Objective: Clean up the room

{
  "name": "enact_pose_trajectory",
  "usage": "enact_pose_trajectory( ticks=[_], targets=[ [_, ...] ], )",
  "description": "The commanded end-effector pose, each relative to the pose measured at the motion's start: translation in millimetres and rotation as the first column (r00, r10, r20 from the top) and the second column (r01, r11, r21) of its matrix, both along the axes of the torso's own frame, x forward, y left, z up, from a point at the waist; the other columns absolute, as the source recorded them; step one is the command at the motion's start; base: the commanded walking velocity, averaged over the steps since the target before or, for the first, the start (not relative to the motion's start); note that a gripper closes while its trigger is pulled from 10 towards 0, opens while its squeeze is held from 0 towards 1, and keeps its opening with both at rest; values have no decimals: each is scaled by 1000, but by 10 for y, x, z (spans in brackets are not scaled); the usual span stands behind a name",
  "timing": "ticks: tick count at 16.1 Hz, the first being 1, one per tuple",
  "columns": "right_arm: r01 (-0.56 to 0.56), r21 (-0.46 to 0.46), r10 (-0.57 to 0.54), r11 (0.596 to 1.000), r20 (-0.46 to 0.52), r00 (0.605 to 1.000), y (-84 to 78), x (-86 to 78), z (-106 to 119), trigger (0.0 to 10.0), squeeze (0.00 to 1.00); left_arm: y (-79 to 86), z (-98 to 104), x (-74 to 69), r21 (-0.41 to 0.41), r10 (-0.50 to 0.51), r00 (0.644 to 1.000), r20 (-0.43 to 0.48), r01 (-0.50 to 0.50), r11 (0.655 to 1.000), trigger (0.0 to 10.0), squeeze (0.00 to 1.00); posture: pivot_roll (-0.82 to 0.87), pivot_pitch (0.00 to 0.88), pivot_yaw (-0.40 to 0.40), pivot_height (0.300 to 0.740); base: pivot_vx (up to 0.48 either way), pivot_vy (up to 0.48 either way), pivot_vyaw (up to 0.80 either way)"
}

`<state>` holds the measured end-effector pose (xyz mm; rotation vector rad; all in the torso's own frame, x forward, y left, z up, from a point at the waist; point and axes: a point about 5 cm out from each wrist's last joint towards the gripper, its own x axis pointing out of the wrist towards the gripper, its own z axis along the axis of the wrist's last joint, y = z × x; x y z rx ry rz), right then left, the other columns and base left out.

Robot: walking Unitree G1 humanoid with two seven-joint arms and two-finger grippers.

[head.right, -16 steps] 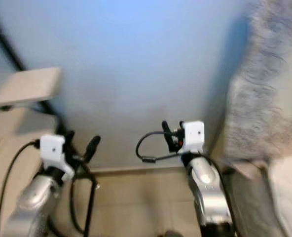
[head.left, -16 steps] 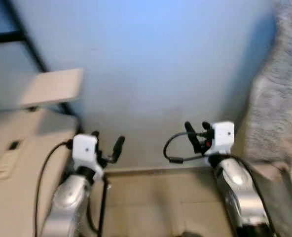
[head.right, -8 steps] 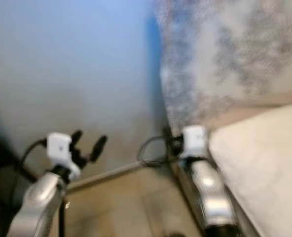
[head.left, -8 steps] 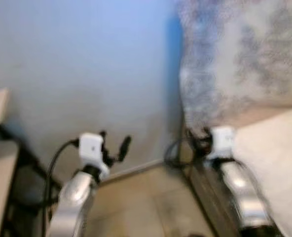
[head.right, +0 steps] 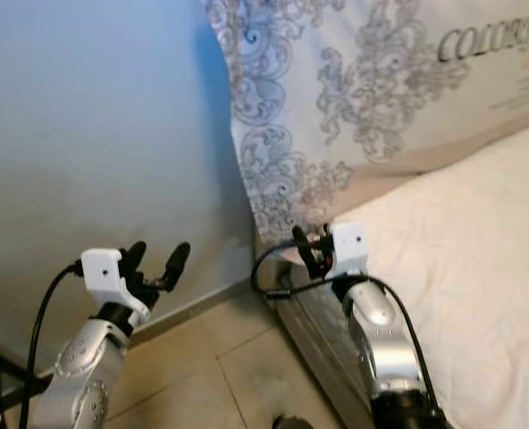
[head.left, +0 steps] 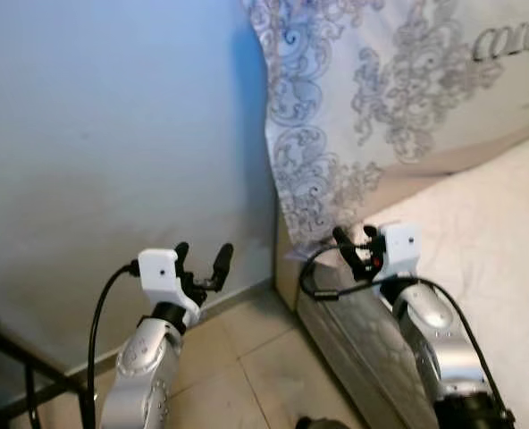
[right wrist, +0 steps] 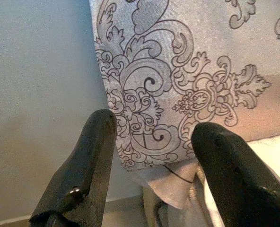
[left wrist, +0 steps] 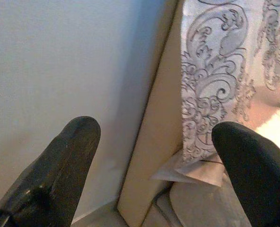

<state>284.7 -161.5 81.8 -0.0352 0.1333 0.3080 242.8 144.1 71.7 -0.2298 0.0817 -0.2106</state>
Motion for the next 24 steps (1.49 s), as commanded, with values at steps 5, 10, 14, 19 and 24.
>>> enact_pose_trajectory(
  ticks=[5, 10, 14, 19, 24],
  targets=[
    [-11, 15, 12, 1000, -38, 999, 102, -60, -84, 10000, 0, 48, -6, 17, 53, -23, 1000, -1, 23, 998, 10000, 0, -127, 0, 53, 740, 0, 0, -735],
    [-21, 30, 23, 999, -65, 998, 51, -28, -102, 10000, 0, -24, 31, 81, 34, -28, 999, 25, 27, 999, 10000, 0, -89, 0, -22, 740, 0, 0, -738],
    [-51, 36, 54, 998, -68, 996, 75, 119, -72, 10000, 0, -72, 10, -30, 10, -25, 1000, 18, 24, 1000, 10000, 0, -39, 0, -72, 740, 0, 0, -734],
    [-81, 34, 83, 996, -65, 994, 219, 69, -135, 10000, 0, -5, 46, -105, 59, -59, 998, 11, 59, 997, 10000, 0, -1, 0, -34, 740, 0, 0, -730],
    [-48, 32, 48, 998, -23, 999, 200, 44, -105, 10000, 0, -73, 105, -53, 83, -162, 986, 38, 159, 984, 10000, 0, -35, 0, 5, 740, 0, -384, -728]
  ],
)
